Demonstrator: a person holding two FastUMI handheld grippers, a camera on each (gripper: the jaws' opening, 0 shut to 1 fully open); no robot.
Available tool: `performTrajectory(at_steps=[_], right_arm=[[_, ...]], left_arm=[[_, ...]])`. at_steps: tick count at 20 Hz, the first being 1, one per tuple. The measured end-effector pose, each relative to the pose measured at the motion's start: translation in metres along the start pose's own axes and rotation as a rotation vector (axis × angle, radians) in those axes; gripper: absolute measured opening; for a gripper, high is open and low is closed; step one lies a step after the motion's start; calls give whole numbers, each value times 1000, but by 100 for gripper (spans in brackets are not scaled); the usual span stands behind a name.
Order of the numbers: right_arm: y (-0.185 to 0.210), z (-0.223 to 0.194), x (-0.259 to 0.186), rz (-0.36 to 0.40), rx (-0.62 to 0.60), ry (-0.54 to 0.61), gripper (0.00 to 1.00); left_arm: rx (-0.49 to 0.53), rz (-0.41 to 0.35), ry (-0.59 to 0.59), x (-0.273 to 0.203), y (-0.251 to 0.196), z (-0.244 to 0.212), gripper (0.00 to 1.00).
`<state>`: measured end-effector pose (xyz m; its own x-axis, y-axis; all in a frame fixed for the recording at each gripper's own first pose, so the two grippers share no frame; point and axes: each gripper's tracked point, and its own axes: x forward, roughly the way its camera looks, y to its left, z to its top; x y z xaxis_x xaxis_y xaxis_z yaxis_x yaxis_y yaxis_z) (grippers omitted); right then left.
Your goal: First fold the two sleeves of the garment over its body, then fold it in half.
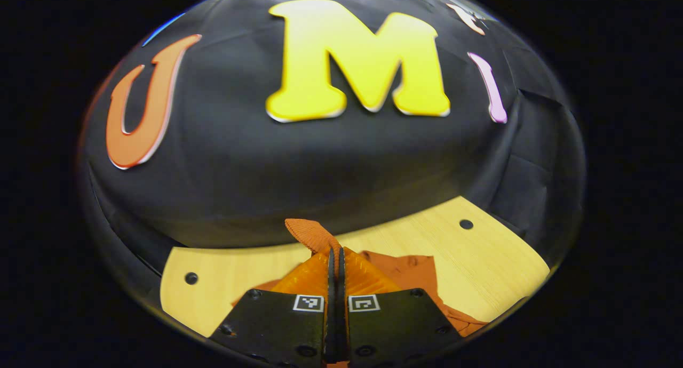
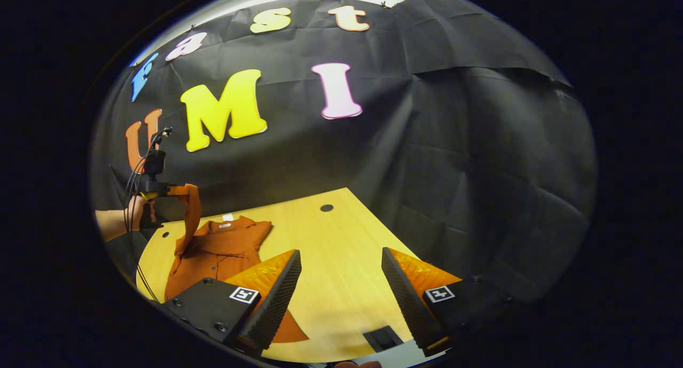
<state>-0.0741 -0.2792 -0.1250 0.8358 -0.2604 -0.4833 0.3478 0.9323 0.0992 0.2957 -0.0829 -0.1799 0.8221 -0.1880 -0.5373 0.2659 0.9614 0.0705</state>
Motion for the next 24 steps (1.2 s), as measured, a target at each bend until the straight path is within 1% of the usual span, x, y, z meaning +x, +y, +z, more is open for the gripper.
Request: performTrajectory(at_steps=[3,7,8,9,10,11,13,15,17,19,21,22,23,24], right_arm=[[-37,-2,-23,-83,-3,4,97],[-64,-8,-44,-153,-16,17,97],[-69,-10,-47,-165,-24,31,96],[-70,-10,-46,-163,-19,35,96],[-68,-7,-43,-159,-17,34,96],[-62,-5,-38,-151,-27,28,96],[-37,1,-26,-96,-51,15,97],[-14,8,-14,-45,-74,-4,97],[28,18,3,50,-89,-34,97],[79,36,18,159,-107,-73,97],[109,49,24,222,-125,-107,97],[129,57,27,262,-137,-130,97],[155,64,29,313,-151,-153,97],[168,66,31,340,-155,-162,97]], left_arm=[[39,-10,74,37,-60,-42,3],[134,43,188,76,-111,-94,3],[175,59,231,99,-127,-121,3],[185,57,240,101,-137,-128,4],[146,5,240,100,-164,-136,8],[117,-55,253,89,-190,-139,39],[119,-63,184,70,-201,-119,100],[92,-59,128,51,-193,-103,100],[28,-33,45,12,-174,-70,100],[-57,15,-39,-36,-136,-41,100],[-69,45,-105,-70,-112,-23,99],[-94,69,-140,-97,-95,-16,99],[-142,89,-172,-129,-77,-15,99],[-156,107,-196,-144,-56,-16,99]])
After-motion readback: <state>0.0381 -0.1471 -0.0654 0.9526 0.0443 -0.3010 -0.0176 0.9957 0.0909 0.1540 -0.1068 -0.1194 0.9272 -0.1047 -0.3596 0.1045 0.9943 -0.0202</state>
